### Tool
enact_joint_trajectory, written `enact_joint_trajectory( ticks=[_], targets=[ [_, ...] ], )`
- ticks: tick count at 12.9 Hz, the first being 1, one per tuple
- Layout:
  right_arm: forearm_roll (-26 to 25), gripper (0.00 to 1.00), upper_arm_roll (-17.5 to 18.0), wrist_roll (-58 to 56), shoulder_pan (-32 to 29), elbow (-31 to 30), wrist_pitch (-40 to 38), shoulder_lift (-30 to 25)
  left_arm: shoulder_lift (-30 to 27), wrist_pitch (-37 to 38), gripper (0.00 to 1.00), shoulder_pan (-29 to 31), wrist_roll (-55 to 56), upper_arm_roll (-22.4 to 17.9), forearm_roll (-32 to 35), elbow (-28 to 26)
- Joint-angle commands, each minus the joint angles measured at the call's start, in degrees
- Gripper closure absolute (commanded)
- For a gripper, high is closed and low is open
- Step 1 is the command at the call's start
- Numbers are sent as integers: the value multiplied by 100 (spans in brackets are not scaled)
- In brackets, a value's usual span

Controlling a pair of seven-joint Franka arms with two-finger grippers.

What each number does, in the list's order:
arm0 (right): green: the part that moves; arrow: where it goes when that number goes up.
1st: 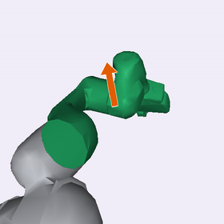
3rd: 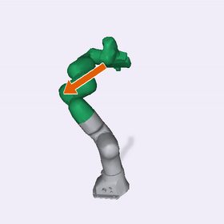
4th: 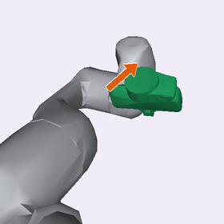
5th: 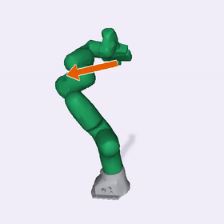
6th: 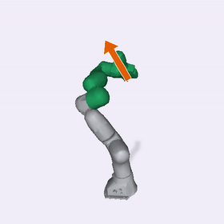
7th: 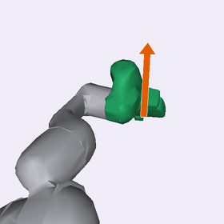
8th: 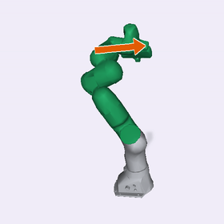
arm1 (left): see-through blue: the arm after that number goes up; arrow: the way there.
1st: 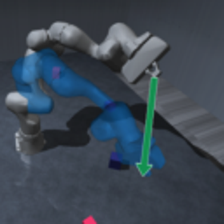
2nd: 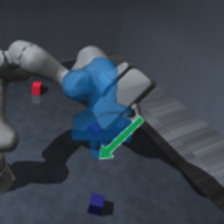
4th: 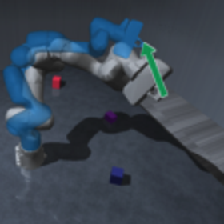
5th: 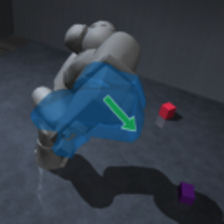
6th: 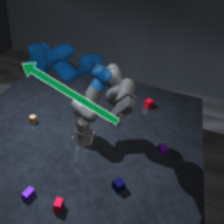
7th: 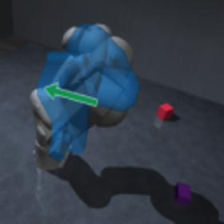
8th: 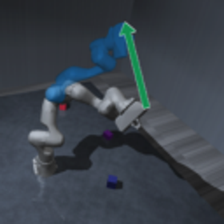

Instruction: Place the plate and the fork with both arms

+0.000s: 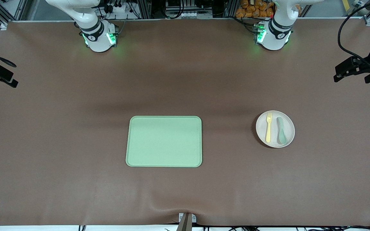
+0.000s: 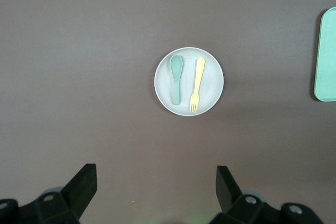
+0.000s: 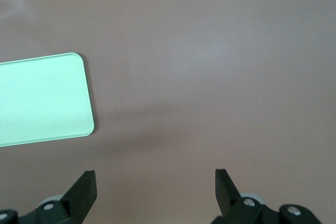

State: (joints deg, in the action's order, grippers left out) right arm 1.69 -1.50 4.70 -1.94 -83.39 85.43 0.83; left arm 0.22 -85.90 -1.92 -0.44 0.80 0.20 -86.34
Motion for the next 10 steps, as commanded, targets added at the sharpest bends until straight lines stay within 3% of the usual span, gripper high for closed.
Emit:
enact_joint_trajectory(
  ticks=[1, 10],
  targets=[
    [68, 0, 27, -12, -60, -2, -26, 5, -66, -225, 0, 25, -9, 16, -82, -103],
    [16, 0, 27, -56, -60, -11, -26, 5, -92, -454, 0, -19, -8, 51, -187, -401]
  ],
)
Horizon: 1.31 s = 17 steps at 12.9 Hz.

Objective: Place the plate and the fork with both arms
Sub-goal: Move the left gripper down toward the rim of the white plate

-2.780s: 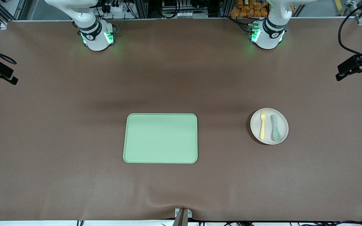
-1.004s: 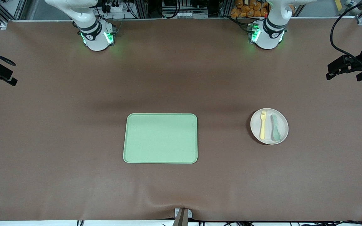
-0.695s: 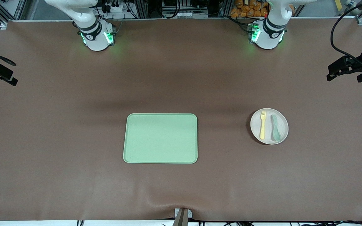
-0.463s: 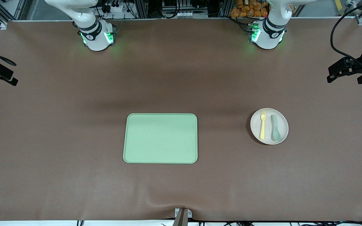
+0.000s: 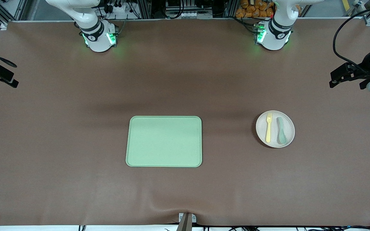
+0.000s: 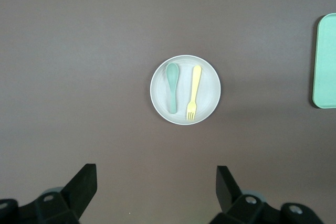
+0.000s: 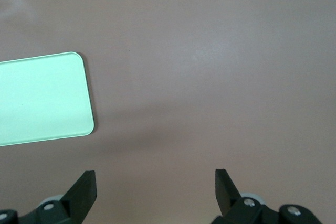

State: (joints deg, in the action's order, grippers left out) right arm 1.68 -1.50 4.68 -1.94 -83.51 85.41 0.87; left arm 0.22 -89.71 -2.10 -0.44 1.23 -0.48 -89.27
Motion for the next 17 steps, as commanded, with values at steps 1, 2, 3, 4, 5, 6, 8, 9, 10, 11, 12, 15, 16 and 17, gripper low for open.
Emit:
enact_joint_trajectory(
  ticks=[1, 2, 3, 4, 5, 6, 8, 9, 10, 11, 12, 15, 16, 17],
  targets=[
    [16, 0, 26, -55, -52, 2, -24, 1, -84, -81, 0, -1, -35, 27, -119, -91],
    [16, 0, 26, -46, -26, 10, -24, 1, -67, -81, 0, 8, -52, 27, -119, -91],
    [16, 0, 26, -46, -17, 11, -24, 1, -58, -81, 0, 8, -53, 27, -128, -100],
    [16, 0, 26, -29, -8, 2, -24, 1, -40, -81, 0, -1, -53, 27, -128, -100],
    [16, 0, 26, -28, -17, 2, -33, 1, -14, -81, 0, 8, -61, 35, -137, -100],
    [16, 0, 26, -20, -17, 2, -33, 1, 21, -99, 0, 16, -61, 36, -172, -100],
    [16, 0, 26, -20, -43, 2, -33, 1, 83, -256, 0, 51, -61, 27, -339, -204],
    [16, 0, 26, -20, -52, 2, -33, 1, 92, -309, 0, 60, -70, 27, -365, -249],
    [16, 0, 26, -28, -61, -7, -33, 10, 100, -310, 0, 60, -70, 27, -444, -258],
    [16, 0, 26, -20, -61, -7, -41, 10, 188, -336, 0, 60, -61, 18, -479, -275],
    [16, 0, 26, -54, -61, -7, -33, 18, 275, -362, 0, 69, -61, 9, -480, -275],
    [16, 0, 26, -46, -78, -7, -50, 18, 338, -398, 0, 69, -79, 9, -480, -267],
    [16, 0, 26, -55, -87, 2, -50, 18, 338, -398, 0, 78, -96, 9, -480, -275],
    [16, 0, 26, -55, -104, 2, -50, 18, 347, -398, 0, 113, -105, 9, -497, -275]
  ],
)
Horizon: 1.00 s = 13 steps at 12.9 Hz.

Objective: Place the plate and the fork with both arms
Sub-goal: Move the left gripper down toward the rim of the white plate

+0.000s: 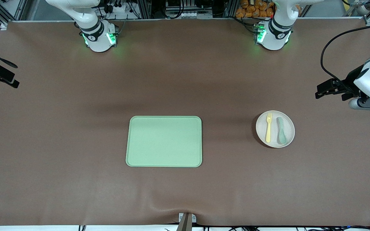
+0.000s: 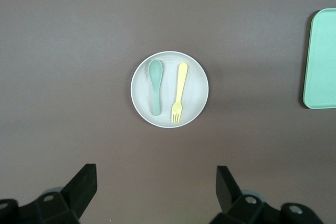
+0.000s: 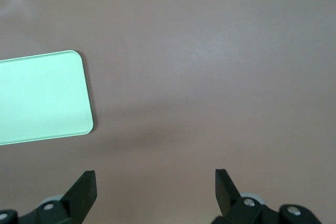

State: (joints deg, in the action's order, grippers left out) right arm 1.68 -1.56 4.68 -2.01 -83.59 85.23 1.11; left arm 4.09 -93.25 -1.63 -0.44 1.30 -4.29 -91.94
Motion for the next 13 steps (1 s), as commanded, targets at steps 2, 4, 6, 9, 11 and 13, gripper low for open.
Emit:
enact_joint_trajectory(
  ticks=[2, 4, 6, 9, 11, 13],
  targets=[
    [16, 0, 33, -46, -89, 10, -94, -14, 74, -44, 0, 58, -105, 2, -229, 53],
    [8, 0, 33, -37, -54, 10, -313, -14, 92, -62, 0, 67, -105, -7, -283, 63],
    [8, 0, 42, -20, -27, 27, -314, -14, 179, -228, 0, 102, -149, -24, -291, 71],
    [16, 0, 42, -28, -54, 19, -323, -14, 294, -308, 0, 242, -307, -33, -502, 63],
    [8, 0, 42, -37, -106, 18, -314, -5, 303, -308, 0, 286, -491, -33, -511, -34],
    [-1, 0, 7, -72, -255, 18, -305, 3, 460, -326, 0, 453, -842, -24, -511, -104]
  ],
)
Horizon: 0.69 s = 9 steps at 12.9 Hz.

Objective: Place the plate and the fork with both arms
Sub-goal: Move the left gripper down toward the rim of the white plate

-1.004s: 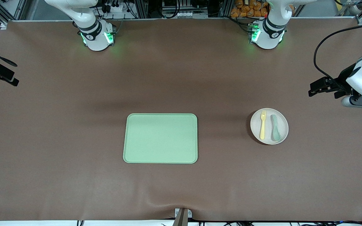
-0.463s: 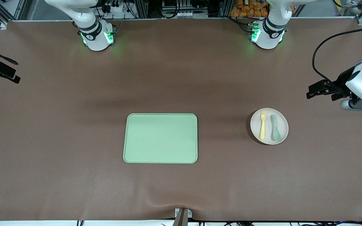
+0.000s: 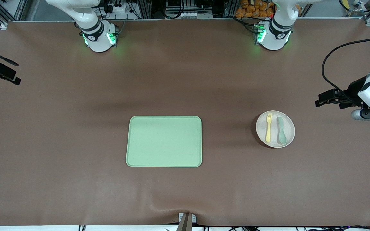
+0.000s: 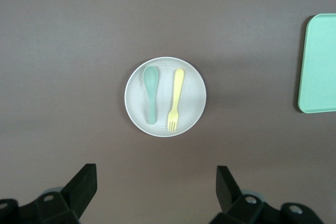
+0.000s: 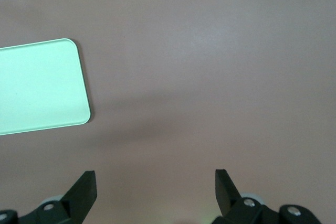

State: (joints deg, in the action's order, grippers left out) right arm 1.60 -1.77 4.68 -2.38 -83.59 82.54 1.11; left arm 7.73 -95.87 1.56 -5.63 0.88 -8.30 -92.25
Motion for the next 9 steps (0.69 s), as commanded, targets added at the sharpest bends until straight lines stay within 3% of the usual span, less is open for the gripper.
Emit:
enact_joint_trajectory(
  ticks=[1, 9],
  targets=[
    [7, 0, 28, -72, -237, 18, -36, 21, 175, -133, 0, 169, -429, 9, -119, -135],
    [33, 0, 54, -55, -140, 18, -27, 30, 246, -2424, 0, 328, -1721, 18, -295, -2110]
  ],
)
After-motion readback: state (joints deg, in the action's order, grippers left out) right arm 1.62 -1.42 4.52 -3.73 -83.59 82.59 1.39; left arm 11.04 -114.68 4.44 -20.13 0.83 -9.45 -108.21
